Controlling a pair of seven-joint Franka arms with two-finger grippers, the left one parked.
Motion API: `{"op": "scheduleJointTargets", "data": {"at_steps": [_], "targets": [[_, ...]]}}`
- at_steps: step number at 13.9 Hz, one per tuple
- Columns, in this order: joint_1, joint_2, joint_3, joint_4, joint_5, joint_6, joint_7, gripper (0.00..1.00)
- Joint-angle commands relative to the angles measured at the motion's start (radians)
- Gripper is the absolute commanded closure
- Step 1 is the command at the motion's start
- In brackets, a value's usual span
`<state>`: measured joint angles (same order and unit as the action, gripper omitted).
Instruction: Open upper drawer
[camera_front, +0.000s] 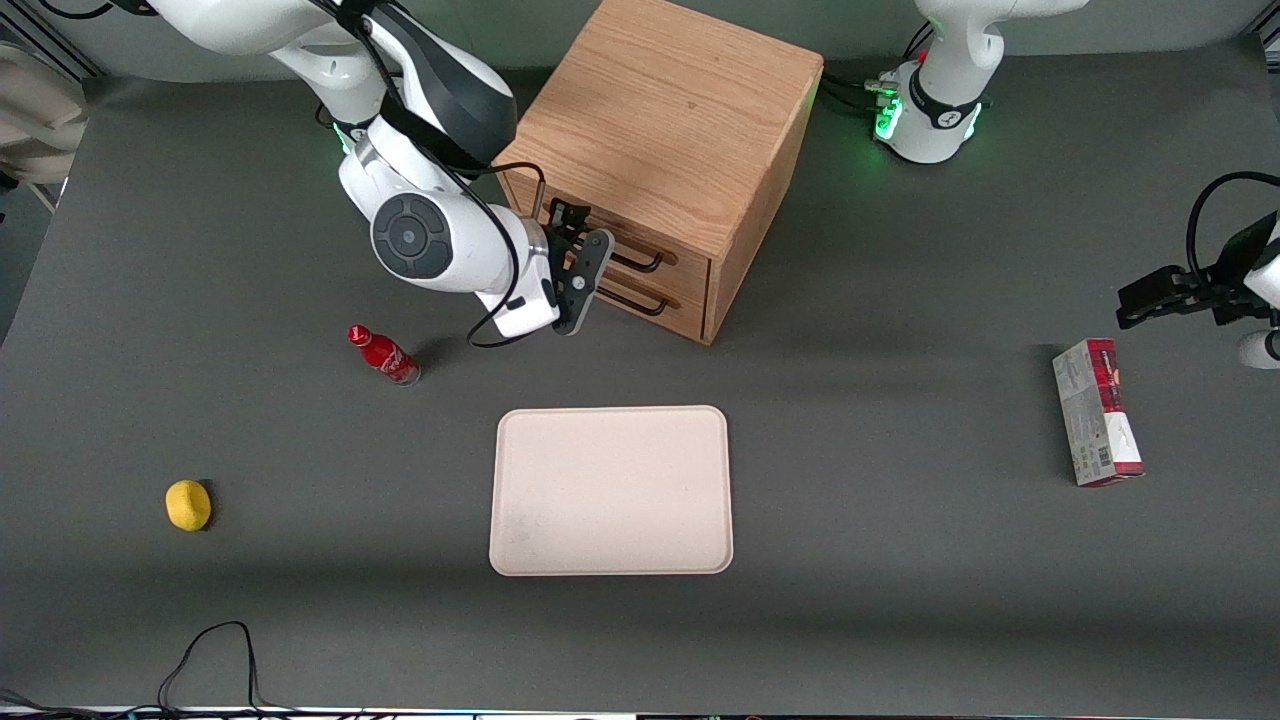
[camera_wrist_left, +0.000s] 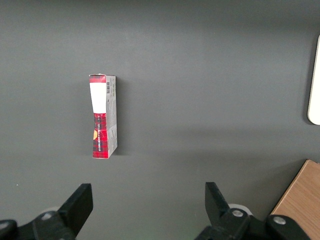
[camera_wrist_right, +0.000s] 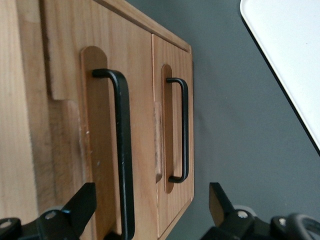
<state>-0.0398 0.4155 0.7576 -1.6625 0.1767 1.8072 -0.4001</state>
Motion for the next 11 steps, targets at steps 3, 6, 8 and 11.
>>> {"op": "scheduleJointTargets", "data": {"at_steps": [3, 6, 8, 11], "targets": [[0.017, -0.015, 0.000, -0.059, 0.017, 0.093, -0.011, 0.00], [0.018, 0.002, 0.000, -0.059, 0.001, 0.107, -0.011, 0.00], [0.017, 0.028, 0.000, -0.059, -0.045, 0.119, -0.011, 0.00], [0.017, 0.055, 0.000, -0.056, -0.098, 0.139, -0.011, 0.00]]}}
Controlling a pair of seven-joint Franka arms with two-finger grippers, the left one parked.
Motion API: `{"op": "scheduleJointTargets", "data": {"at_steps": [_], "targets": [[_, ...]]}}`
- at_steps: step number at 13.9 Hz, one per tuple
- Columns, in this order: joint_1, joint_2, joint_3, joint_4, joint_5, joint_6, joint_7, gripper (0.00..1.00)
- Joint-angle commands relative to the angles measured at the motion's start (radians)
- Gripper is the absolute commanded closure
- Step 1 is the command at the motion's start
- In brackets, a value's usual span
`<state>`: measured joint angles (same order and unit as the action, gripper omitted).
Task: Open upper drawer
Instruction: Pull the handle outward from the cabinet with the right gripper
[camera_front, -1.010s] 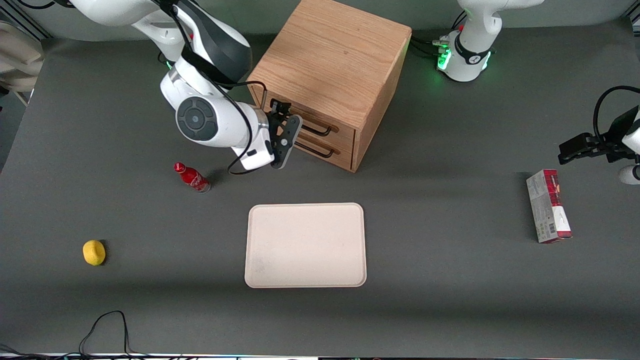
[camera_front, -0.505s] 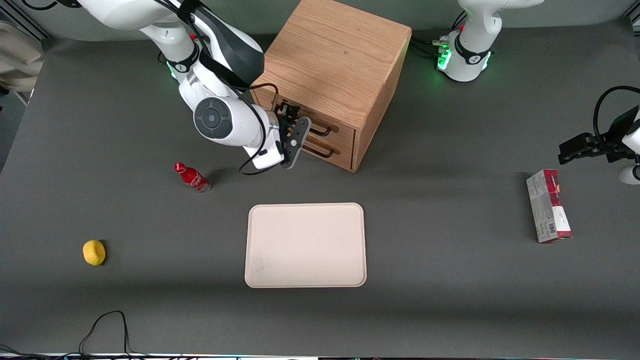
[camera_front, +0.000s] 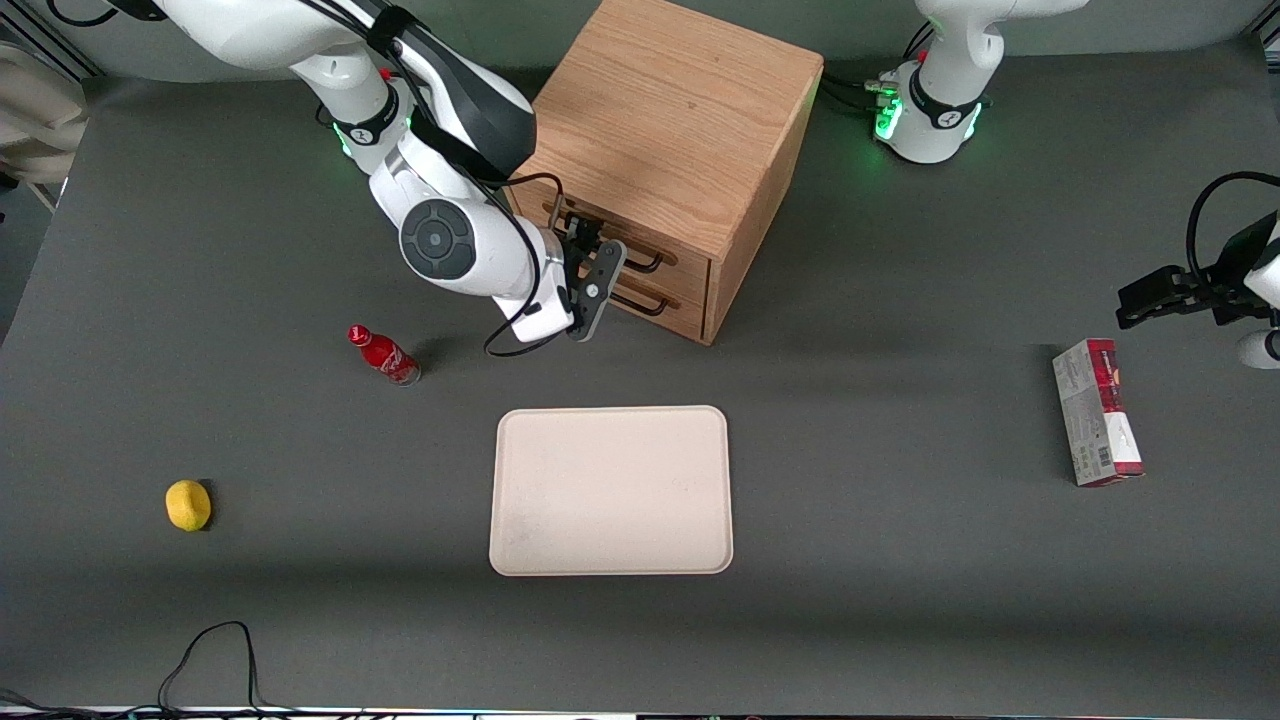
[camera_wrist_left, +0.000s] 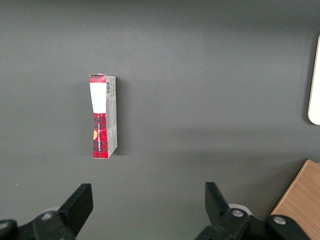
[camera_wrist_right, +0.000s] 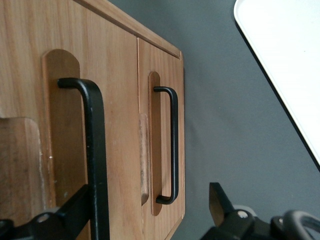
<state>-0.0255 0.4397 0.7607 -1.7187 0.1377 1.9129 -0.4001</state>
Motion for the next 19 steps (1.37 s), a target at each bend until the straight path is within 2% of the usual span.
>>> {"op": "scheduleJointTargets", "data": {"at_steps": [1, 10, 19], "targets": [[0.001, 0.037, -0.003, 0.007, -0.084, 0.034, -0.011, 0.00], [-0.014, 0.172, -0.029, 0.188, -0.254, 0.015, -0.016, 0.00], [-0.022, 0.174, -0.158, 0.313, -0.289, -0.015, -0.011, 0.00]]}}
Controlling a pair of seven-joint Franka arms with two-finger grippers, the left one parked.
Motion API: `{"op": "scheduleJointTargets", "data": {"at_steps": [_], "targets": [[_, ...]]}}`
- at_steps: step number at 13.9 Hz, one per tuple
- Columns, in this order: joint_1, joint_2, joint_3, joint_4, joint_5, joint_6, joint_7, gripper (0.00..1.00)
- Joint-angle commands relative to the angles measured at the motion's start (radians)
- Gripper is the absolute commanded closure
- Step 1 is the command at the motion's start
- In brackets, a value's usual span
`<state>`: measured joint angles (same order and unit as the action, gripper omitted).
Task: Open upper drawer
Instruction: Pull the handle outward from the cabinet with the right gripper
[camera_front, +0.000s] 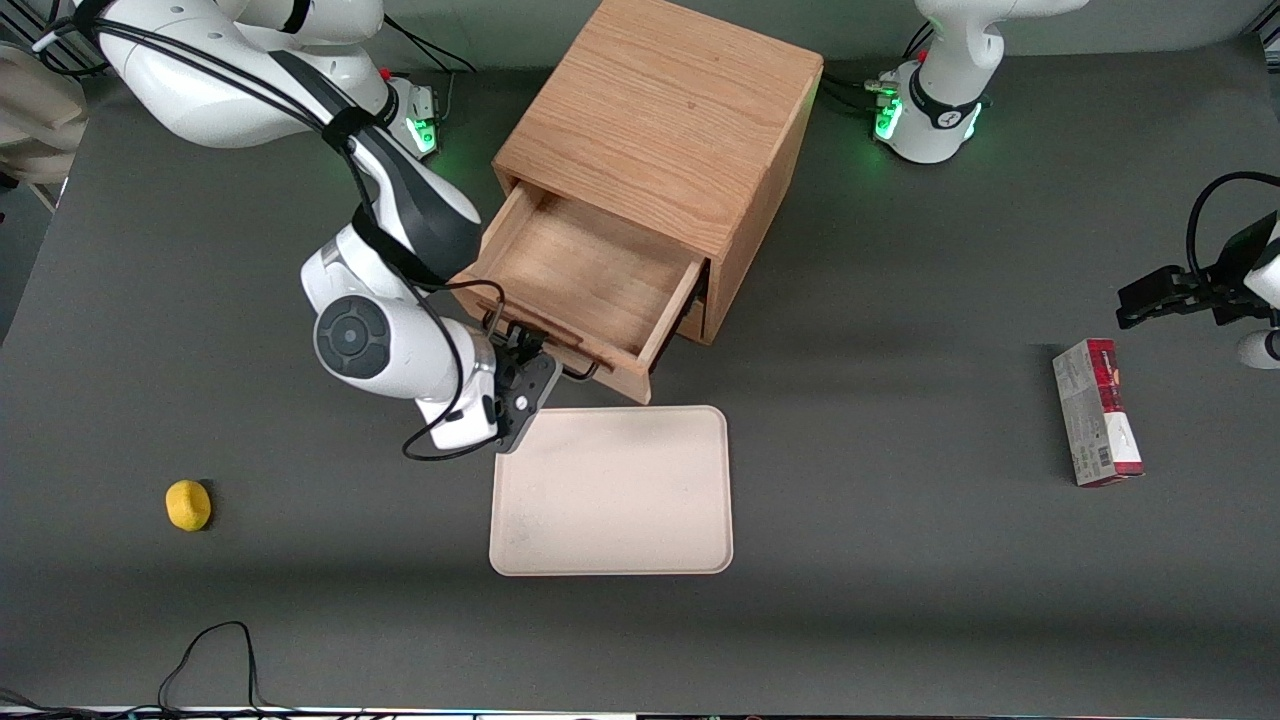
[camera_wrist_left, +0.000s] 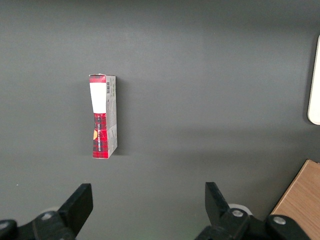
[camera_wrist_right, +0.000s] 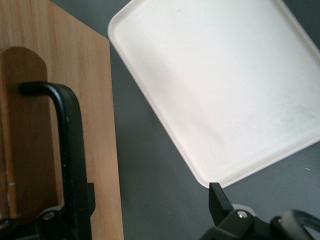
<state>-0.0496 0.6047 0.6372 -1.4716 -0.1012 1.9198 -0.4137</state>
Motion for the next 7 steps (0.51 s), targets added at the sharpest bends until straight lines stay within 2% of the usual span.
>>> {"op": "scheduleJointTargets", "data": {"at_steps": [1, 7], "targets": [[0.002, 0.010, -0.045, 0.085, -0.055, -0.022, 0.003, 0.00], [-0.001, 0.023, -0.051, 0.114, -0.045, -0.024, -0.002, 0.00]]}}
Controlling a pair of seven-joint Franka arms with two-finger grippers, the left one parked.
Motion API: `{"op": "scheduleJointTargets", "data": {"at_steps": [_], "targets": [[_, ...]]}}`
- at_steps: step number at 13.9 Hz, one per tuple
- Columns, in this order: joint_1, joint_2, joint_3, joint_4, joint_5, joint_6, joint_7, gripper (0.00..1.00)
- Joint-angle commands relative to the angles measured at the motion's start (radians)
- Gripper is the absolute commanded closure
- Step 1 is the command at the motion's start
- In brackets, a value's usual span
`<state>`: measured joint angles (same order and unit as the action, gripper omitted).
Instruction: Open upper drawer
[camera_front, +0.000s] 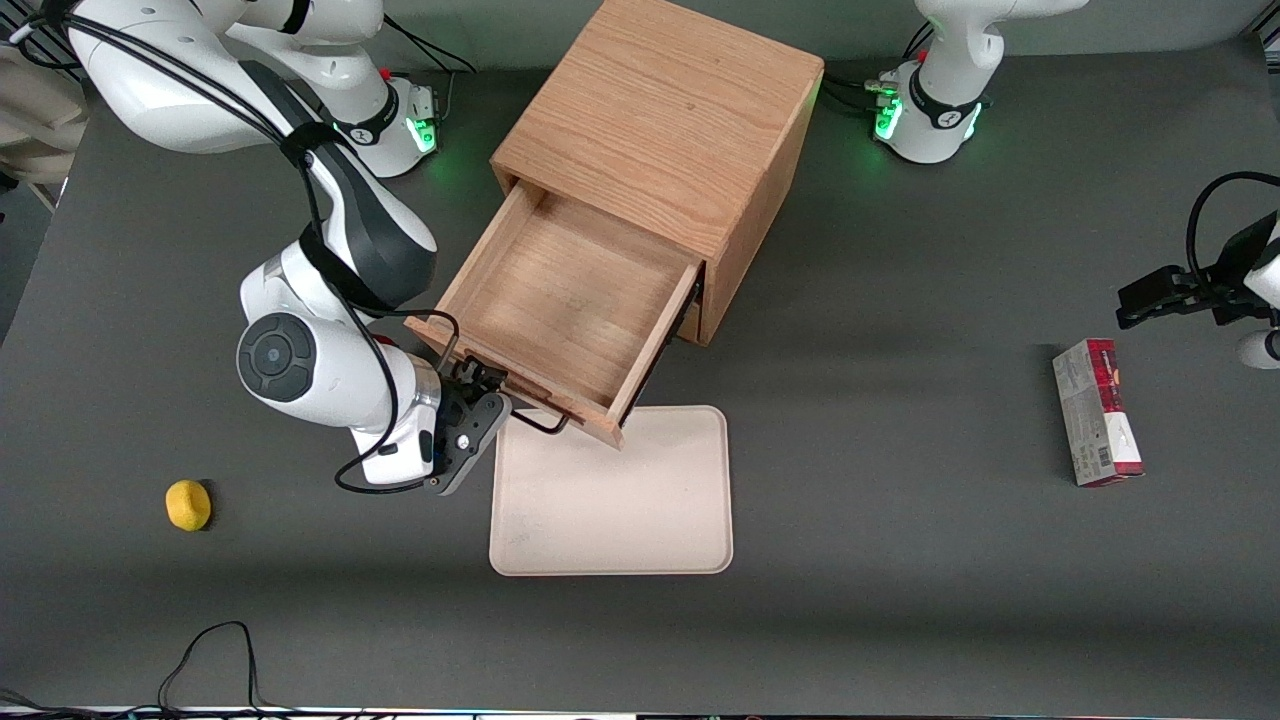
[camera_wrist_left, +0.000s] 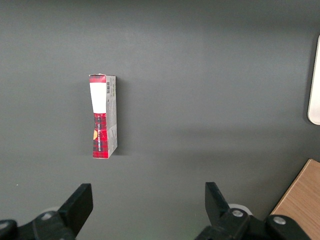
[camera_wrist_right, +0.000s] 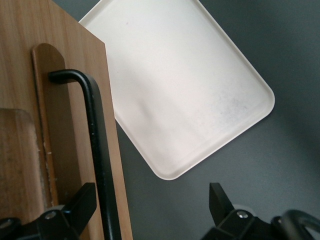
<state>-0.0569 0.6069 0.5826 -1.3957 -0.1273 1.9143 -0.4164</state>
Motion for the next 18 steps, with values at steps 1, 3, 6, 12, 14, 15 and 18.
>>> {"op": "scheduleJointTargets", "data": {"at_steps": [1, 3, 6, 12, 14, 15, 18], "targets": [[0.002, 0.017, 0.003, 0.053, -0.024, -0.017, -0.004, 0.00], [0.002, 0.001, 0.000, 0.102, -0.038, -0.012, -0.007, 0.00], [-0.017, -0.053, -0.050, 0.133, -0.058, -0.024, -0.010, 0.00], [-0.018, -0.370, -0.300, -0.048, 0.093, -0.235, 0.229, 0.00], [-0.018, -0.529, -0.372, -0.220, 0.153, -0.230, 0.373, 0.00], [-0.018, -0.602, -0.403, -0.299, 0.176, -0.230, 0.401, 0.00], [-0.021, -0.772, -0.457, -0.475, 0.181, -0.235, 0.467, 0.00]]}}
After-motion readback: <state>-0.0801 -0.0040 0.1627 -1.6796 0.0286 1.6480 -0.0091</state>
